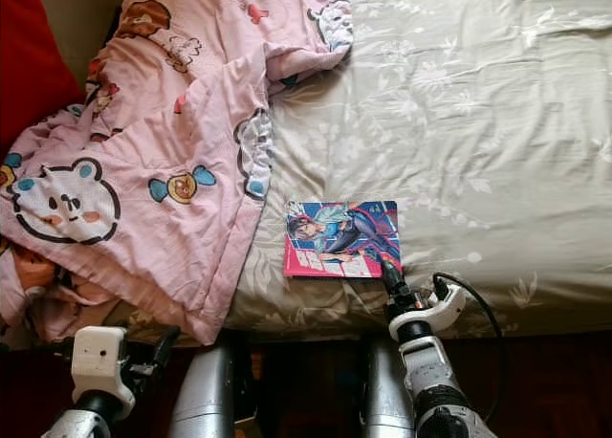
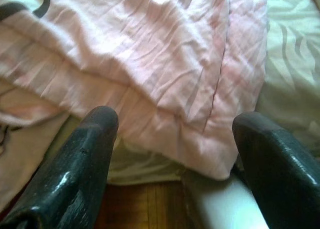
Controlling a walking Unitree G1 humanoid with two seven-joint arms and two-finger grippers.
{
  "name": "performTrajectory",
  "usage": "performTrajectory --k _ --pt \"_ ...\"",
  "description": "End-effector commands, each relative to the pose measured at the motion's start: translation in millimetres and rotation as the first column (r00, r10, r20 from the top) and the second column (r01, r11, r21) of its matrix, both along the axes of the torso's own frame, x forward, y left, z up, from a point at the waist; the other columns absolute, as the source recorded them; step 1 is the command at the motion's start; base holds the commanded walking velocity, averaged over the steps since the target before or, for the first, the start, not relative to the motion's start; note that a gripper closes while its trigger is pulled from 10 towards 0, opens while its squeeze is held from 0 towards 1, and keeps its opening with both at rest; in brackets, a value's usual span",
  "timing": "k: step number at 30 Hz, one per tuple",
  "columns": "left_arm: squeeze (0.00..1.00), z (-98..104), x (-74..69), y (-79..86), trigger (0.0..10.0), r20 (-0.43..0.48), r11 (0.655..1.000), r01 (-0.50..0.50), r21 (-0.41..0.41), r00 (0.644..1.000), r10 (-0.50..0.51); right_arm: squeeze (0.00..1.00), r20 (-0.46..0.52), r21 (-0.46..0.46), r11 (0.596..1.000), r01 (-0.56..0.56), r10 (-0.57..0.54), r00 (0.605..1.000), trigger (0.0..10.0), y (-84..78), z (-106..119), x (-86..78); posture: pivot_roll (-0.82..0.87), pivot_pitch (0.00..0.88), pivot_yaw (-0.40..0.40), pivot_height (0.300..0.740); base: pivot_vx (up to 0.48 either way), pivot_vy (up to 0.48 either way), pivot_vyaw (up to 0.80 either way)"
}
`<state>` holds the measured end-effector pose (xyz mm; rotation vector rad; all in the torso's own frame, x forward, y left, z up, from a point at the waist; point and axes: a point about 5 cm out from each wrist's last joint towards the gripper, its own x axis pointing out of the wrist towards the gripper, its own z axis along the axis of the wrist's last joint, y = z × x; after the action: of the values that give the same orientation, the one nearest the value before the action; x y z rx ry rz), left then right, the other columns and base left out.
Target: Clean up the room
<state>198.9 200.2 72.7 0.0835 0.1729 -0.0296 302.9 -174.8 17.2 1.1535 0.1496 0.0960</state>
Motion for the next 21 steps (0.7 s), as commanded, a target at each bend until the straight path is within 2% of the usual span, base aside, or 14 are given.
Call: performTrajectory --k 1,7,9,11,14,19,21 --pt "0.0 -10 -2.8 5.7 10.0 -0.042 1.0 -0.02 0.015 0.999 0.02 0.0 -0.022 0.028 0.997 -0.068 0.069 0.997 0.0 19.4 -7 -4.9 0.14 0.284 0.116 0.595 0.0 0.0 0.0" --pt "0.0 -12 8.2 5.1 10.0 -0.025 1.0 -0.025 0.012 0.999 0.026 0.0 -0.017 0.004 0.999 -0.035 0.035 0.999 0.0 19.0 -9 -8.1 0.12 0.255 0.106 0.595 0.0 0.0 0.0" --pt "0.0 -17 13.9 5.1 10.0 -0.027 0.999 -0.03 0.012 0.999 0.03 0.0 -0.026 -0.038 0.999 -0.028 0.027 0.999 0.0 19.6 -15 -14.5 0.1 0.224 0.096 0.595 0.0 0.0 0.0" --pt "0.0 -17 15.4 5.6 10.0 -0.023 0.999 -0.034 0.012 0.999 0.034 0.0 -0.014 -0.03 0.999 -0.02 0.019 1.0 0.0 18.8 -16 -17.5 0.1 0.217 0.095 0.595 0.0 0.0 0.0" --pt "0.0 -21 26.4 6.9 10.0 -0.016 0.999 -0.048 0.009 0.999 0.048 0.0 -0.006 -0.045 0.997 0.064 -0.064 0.998 0.0 7.7 -18 -22.3 0.07 0.166 0.081 0.595 0.0 0.0 0.0" --pt "0.0 -24 38.1 5.1 10.0 -0.006 0.999 -0.049 0.005 0.999 0.049 0.0 0.053 -0.069 0.989 0.129 -0.126 0.991 0.0 -2.8 -8 -18.8 0.03 0.12 0.072 0.595 0.0 0.0 0.0" --pt "0.0 -25 46.2 1.2 10.0 0.005 0.999 -0.047 -0.003 0.999 0.047 0.0 0.09 -0.137 0.969 0.205 -0.194 0.977 0.0 -14.3 4 -13.2 0.01 0.093 0.066 0.595 0.0 0.0 0.0"
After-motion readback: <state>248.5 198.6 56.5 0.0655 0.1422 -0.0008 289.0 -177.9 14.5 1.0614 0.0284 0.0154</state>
